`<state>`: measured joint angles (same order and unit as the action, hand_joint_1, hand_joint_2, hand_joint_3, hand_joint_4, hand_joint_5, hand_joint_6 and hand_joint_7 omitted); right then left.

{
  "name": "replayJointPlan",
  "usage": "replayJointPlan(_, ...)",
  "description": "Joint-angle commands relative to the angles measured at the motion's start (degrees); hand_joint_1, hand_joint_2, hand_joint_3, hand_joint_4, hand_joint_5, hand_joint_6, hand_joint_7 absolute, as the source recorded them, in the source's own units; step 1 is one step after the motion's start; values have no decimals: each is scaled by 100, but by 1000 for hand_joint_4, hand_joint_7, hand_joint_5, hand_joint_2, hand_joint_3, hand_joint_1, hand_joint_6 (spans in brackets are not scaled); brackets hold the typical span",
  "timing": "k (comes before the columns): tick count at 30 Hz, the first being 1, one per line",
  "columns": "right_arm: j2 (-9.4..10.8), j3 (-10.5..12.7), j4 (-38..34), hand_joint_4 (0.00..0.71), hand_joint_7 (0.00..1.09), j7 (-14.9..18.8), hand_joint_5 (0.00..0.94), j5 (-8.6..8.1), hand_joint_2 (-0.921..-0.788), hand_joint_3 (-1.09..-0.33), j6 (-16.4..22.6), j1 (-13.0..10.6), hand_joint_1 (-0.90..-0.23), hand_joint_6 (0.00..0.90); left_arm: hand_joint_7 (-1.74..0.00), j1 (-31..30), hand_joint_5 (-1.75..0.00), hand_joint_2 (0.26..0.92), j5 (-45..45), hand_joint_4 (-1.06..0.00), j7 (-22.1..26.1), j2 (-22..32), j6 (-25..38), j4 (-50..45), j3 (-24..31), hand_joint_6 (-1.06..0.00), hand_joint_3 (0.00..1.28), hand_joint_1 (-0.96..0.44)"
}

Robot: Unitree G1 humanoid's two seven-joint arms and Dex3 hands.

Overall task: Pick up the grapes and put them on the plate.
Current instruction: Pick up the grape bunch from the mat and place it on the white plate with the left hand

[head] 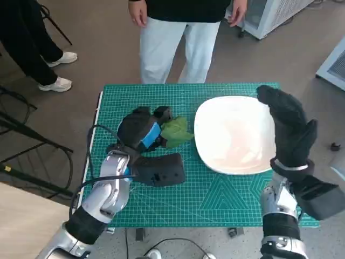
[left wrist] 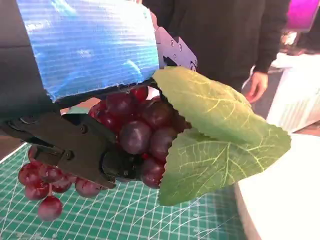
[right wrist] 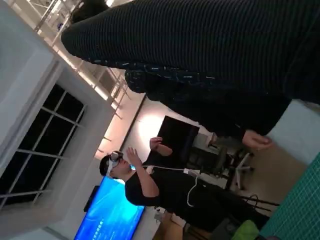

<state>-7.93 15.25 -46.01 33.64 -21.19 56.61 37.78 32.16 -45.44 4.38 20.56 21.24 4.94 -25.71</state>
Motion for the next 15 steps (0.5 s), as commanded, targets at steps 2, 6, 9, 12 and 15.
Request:
replayJointPlan(2, -16, -1, 37, 199, 435, -55, 2, -4, -921, -730, -114, -134, -581, -1, -1263, 14, -1289, 920, -135, -561, 68, 49, -100, -293, 98, -559, 148, 2)
replayJointPlan(6, -23, 4, 60, 200, 440, -66, 3, 2, -921, -730, -117, -140, -583, -1, -1287, 103, -1318, 911, -182, -537, 110, -16, -144, -352, 96, -538, 185, 2)
replayJointPlan(9, -23, 2, 86, 201, 443, -78, 4, 7, -921, -730, -116, -149, -587, -1, -1332, 202, -1368, 890, -234, -497, 114, -98, -183, -321, 64, -501, 258, 2)
replayJointPlan(12, -21, -8, 127, 204, 446, -101, 5, 22, -921, -729, -115, -161, -591, -1, -1396, 359, -1433, 844, -300, -450, 106, -217, -215, -200, -3, -455, 386, 3)
replayJointPlan(15, -23, -21, 188, 206, 450, -122, 7, 29, -921, -728, -122, -187, -596, -1, -1430, 544, -1467, 823, -357, -426, 115, -358, -224, -48, -88, -431, 447, 3)
